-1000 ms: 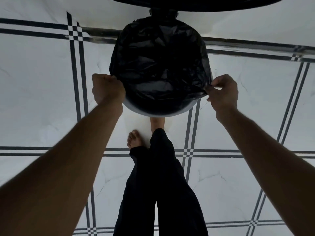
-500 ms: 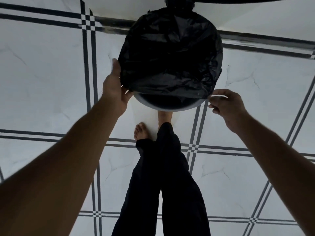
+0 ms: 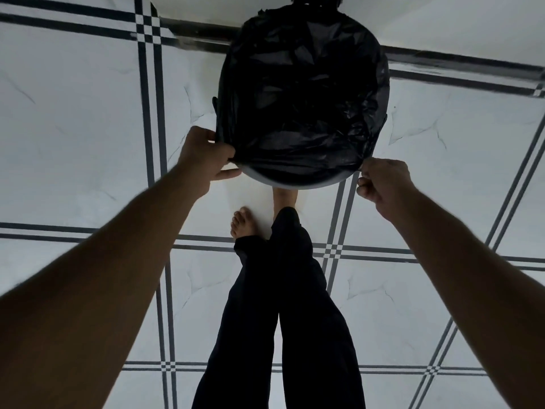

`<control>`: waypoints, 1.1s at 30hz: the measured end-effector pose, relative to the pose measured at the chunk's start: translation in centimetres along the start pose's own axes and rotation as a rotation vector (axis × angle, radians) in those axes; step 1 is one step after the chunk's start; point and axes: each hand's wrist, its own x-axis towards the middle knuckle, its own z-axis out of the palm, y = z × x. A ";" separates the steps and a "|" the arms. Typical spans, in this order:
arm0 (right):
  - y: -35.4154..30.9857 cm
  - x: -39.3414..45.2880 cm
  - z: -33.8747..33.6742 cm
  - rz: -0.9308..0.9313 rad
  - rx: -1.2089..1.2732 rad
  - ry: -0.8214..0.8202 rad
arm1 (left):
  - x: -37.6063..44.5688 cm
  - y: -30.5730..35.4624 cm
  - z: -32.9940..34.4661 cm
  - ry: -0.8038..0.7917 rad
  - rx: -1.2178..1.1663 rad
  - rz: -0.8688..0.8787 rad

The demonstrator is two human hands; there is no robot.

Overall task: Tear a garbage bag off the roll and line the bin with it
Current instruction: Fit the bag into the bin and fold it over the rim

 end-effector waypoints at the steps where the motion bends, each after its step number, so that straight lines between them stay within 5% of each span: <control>1: 0.1 0.1 0.0 -0.022 -0.052 0.007 | 0.1 0.1 0.0 -0.013 0.030 -0.019; 8: 0.9 1.3 -0.8 -0.092 -0.104 -0.063 | 0.9 -0.7 -0.5 -0.078 0.278 0.034; 14: 1.6 2.4 -1.5 -0.091 -0.175 -0.130 | 1.3 -0.6 -0.8 -0.235 0.417 -0.089; 21: 1.0 2.8 -0.4 -0.098 -0.037 -0.124 | 2.1 -0.4 -0.6 -0.129 0.239 -0.029; 28: 1.1 3.0 -0.5 -0.063 -0.012 -0.137 | 2.7 -3.2 -0.7 0.047 0.425 0.267; 33: 0.3 3.4 -0.1 0.025 -0.049 -0.095 | 3.5 -3.2 -0.9 0.031 0.459 0.341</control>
